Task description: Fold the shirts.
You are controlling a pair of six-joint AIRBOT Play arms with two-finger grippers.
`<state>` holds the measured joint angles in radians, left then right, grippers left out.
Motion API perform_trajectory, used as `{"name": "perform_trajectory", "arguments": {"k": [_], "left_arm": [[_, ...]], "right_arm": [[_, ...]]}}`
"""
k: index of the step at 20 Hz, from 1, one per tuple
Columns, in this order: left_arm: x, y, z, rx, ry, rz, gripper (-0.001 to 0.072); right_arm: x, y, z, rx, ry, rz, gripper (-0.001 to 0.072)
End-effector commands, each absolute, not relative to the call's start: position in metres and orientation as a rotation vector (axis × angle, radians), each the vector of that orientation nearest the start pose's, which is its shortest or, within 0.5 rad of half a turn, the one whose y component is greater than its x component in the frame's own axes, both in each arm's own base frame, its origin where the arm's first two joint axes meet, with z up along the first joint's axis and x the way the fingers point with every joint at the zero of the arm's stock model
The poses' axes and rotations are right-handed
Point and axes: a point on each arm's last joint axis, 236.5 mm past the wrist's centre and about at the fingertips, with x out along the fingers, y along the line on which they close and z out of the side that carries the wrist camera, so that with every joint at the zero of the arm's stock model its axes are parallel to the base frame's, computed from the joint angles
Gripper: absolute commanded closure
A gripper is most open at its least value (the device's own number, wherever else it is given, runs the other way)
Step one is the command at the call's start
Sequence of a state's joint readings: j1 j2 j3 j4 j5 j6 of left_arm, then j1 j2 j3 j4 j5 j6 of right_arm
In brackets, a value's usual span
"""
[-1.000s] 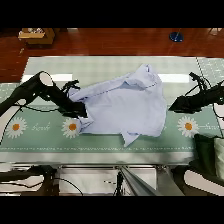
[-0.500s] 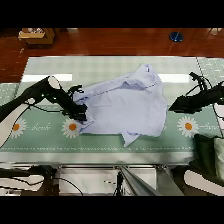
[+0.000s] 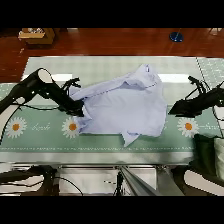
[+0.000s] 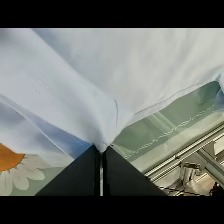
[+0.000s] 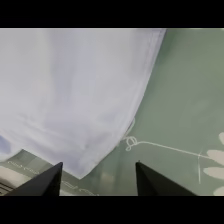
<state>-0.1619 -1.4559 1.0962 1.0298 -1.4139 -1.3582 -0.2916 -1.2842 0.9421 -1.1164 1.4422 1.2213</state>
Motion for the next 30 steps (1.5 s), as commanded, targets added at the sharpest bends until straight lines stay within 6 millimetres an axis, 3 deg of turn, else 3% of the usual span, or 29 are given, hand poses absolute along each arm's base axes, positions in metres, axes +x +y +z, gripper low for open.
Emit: {"name": "perform_trajectory", "arguments": {"k": [1, 4, 8, 11, 13, 15, 17, 18, 20, 22, 23, 26, 28, 30], "left_arm": [[0.288, -0.163, -0.027, -0.245, 1.663, -0.607, 0.0687], [0.288, -0.163, -0.027, -0.248, 1.664, -0.609, 0.0687], [0.286, -0.163, -0.025, -0.246, 1.666, -0.613, 0.0687], [0.287, -0.163, -0.02, -0.235, 1.645, -0.622, 0.0687], [0.291, -0.164, -0.015, -0.225, 1.615, -0.629, 0.0687], [0.3, -0.164, -0.004, -0.214, 1.574, -0.636, 0.0687], [0.318, -0.158, 0.02, -0.211, 1.49, -0.629, 0.0687], [0.33, -0.152, 0.04, -0.212, 1.427, -0.618, 0.0687], [0.354, -0.131, 0.098, -0.207, 1.255, -0.579, 0.0688], [0.367, -0.104, 0.172, -0.184, 1.06, -0.528, 0.0688], [0.367, -0.088, 0.213, -0.174, 0.953, -0.488, 0.0687], [0.345, -0.048, 0.332, -0.12, 0.63, -0.355, 0.0687], [0.315, -0.03, 0.4, -0.064, 0.438, -0.266, 0.0687], [0.273, -0.024, 0.459, -0.01, 0.264, -0.176, 0.0688]], "right_arm": [[0.244, 0.032, -0.059, 0.459, 1.696, 0.352, 0.0181], [0.22, 0.047, -0.083, 0.537, 1.739, 0.351, 0.0181], [0.22, 0.078, -0.097, 0.727, 1.671, 0.356, 0.0181], [0.225, 0.085, -0.105, 0.8, 1.629, 0.317, 0.0193], [0.234, 0.084, -0.108, 0.836, 1.595, 0.273, 0.0367], [0.243, 0.089, -0.104, 0.879, 1.558, 0.28, 0.066], [0.25, 0.109, -0.077, 0.908, 1.499, 0.455, 0.0691], [0.256, 0.119, -0.054, 0.916, 1.454, 0.559, 0.0691], [0.281, 0.125, 0.009, 0.867, 1.299, 0.682, 0.0691], [0.314, 0.118, 0.095, 0.731, 1.069, 0.706, 0.0692], [0.328, 0.112, 0.148, 0.653, 0.94, 0.692, 0.0692], [0.339, 0.091, 0.313, 0.385, 0.559, 0.582, 0.0692], [0.322, 0.069, 0.405, 0.243, 0.362, 0.432, 0.0693], [0.291, 0.045, 0.477, 0.145, 0.186, 0.267, 0.0693]]}}
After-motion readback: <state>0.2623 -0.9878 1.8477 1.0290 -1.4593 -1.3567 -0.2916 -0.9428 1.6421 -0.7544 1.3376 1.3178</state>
